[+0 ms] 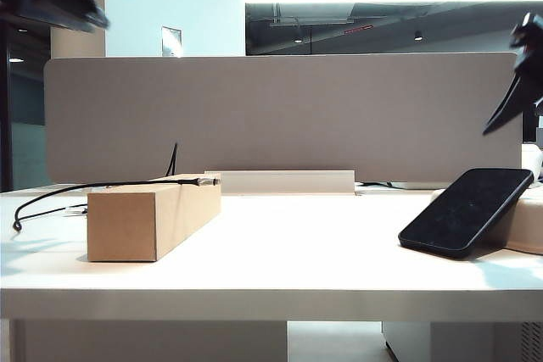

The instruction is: Pick up the charging cable and the phone, plug the charging cable into the charging port on the phone, and finally place them back on the table.

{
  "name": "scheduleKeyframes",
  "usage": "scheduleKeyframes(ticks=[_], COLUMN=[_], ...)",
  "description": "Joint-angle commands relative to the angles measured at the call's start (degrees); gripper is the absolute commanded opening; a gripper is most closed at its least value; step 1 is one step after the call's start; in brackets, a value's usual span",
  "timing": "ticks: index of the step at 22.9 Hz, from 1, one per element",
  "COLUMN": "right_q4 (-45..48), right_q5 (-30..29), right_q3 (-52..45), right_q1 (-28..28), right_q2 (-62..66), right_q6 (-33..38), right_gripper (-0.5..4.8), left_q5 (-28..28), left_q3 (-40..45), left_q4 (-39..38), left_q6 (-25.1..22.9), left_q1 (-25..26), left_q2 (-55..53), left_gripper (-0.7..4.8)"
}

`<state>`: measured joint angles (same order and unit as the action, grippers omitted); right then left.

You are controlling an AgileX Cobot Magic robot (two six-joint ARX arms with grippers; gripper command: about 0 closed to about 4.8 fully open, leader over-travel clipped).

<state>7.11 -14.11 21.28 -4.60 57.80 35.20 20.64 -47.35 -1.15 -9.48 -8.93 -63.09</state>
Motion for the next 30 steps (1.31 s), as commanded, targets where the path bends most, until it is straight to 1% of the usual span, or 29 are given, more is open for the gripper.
scheduleKeyframes(ticks=[1,3,5,6,7,9,12,14,16,19,28,29,30], right_q4=[4.6,7.5,11.4,13.9,15.5,18.4,22.2,24.4,26.9,29.9,30.8,30.8,30.8], right_q5=[-0.8,-1.6,-2.6,-2.6,-2.6,-2.6,-2.6,-2.6,-2.6,-2.6,-2.9,-3.0,-3.0], right_q3=[0.3,0.3,0.3,0.3,0.3,0.4,0.4,0.4,0.4,0.8,6.0,6.8,7.2], right_q1=[0.0,0.0,0.0,0.0,-0.1,-0.2,-0.2,-0.2,-0.2,-0.2,-0.3,-0.3,-0.3], right_q2=[5.6,9.1,12.8,14.8,16.1,18.6,22.9,25.2,27.5,30.4,37.9,39.1,39.7], right_q6=[1.3,1.9,3.7,4.0,4.0,4.2,5.0,6.0,7.3,7.3,8.4,8.4,8.4], right_gripper=[4.01,4.01,4.00,4.00,4.00,4.00,4.00,4.00,4.00,4.00,3.99,3.95,3.72], left_q5=[0.7,1.5,1.4,1.2,1.2,1.3,1.0,1.1,1.1,1.1,1.1,1.1,1.1], left_q3=[-5.6,-7.9,-9.0,-9.1,-9.0,-9.0,-9.1,-9.1,-9.0,-9.0,-9.0,-9.0,-9.0], left_q4=[-7.6,-10.3,-10.8,-10.3,-10.1,-10.0,-10.3,-10.4,-10.4,-10.4,-13.0,-13.4,-13.7], left_q6=[-4.4,-8.7,-11.5,-11.8,-11.8,-11.8,-12.0,-13.0,-13.0,-13.0,-13.0,-13.0,-13.0], left_q1=[-2.2,-3.7,-5.1,-6.0,-6.2,-6.6,-7.1,-7.1,-7.1,-7.1,-7.2,-7.2,-7.2], left_q2=[-4.4,-7.0,-9.1,-10.0,-10.3,-11.0,-11.3,-11.3,-11.3,-11.3,-11.3,-11.3,-11.3], left_gripper=[1.32,1.63,1.63,1.65,1.79,2.18,2.20,2.20,2.20,2.19,2.19,2.19,2.19])
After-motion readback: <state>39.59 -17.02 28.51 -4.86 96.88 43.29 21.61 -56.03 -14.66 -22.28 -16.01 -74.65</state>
